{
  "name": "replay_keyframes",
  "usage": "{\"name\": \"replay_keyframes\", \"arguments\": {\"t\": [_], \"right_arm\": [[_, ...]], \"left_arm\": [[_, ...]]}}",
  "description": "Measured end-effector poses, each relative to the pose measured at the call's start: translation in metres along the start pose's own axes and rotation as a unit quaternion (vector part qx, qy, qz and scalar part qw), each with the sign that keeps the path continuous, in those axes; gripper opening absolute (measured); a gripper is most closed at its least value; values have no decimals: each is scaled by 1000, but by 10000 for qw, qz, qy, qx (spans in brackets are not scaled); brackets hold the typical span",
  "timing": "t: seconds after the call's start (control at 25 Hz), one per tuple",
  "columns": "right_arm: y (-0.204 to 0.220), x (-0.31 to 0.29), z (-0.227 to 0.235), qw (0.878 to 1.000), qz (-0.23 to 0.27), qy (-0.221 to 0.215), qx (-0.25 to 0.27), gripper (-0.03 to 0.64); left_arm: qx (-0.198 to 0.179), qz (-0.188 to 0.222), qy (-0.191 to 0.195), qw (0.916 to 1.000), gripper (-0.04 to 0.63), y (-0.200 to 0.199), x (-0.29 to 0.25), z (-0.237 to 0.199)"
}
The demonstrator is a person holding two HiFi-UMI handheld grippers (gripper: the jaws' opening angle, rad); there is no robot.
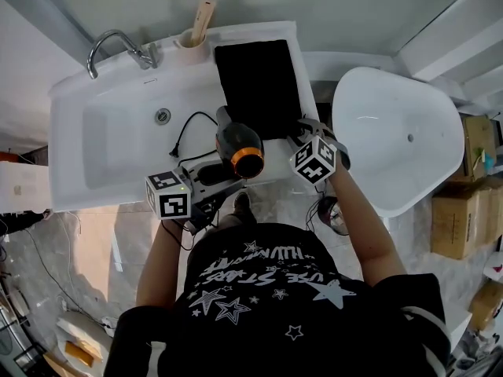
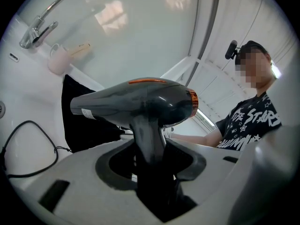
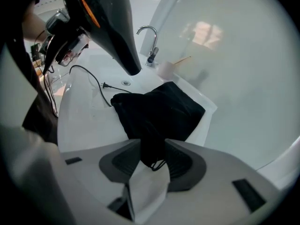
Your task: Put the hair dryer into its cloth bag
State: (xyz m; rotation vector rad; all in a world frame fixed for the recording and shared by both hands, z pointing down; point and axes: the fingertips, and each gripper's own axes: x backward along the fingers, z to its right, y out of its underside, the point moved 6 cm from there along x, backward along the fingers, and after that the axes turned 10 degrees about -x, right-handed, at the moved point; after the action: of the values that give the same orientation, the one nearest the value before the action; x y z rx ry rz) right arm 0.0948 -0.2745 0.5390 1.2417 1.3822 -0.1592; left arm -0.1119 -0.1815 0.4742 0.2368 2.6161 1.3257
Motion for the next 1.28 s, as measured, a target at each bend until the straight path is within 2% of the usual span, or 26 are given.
{"name": "replay_keyframes", "arguments": {"t": [0.08, 0.24, 0.4, 0.52, 0.64, 1.0, 1.28], "right_arm": [[-3, -2, 1, 10000, -29, 32, -24, 151], [-6, -7, 3, 9998, -43, 84, -152, 80], [-11, -7, 7, 9991, -5, 176, -376, 36], [-12, -3, 12, 9982, 76, 203, -554, 28], [-13, 2, 15, 9965, 210, 43, -809, 26], [-13, 20, 17, 9870, 606, -643, -1341, 24], [-17, 28, 22, 9856, 773, -860, -1236, 23]], "left_arm": [[-10, -57, 84, 9999, 196, -2, 0, -6], [-22, -148, 261, 9995, 196, -8, 0, -18], [-46, -204, 426, 9989, 196, -14, -2, -28], [-66, -237, 509, 9984, 196, -15, -5, -32], [-97, -268, 559, 9980, 196, -15, -9, -29], [-366, -345, 578, 9971, 196, -3, -26, 23], [-442, -289, 522, 9972, 196, 14, -38, 62]]}}
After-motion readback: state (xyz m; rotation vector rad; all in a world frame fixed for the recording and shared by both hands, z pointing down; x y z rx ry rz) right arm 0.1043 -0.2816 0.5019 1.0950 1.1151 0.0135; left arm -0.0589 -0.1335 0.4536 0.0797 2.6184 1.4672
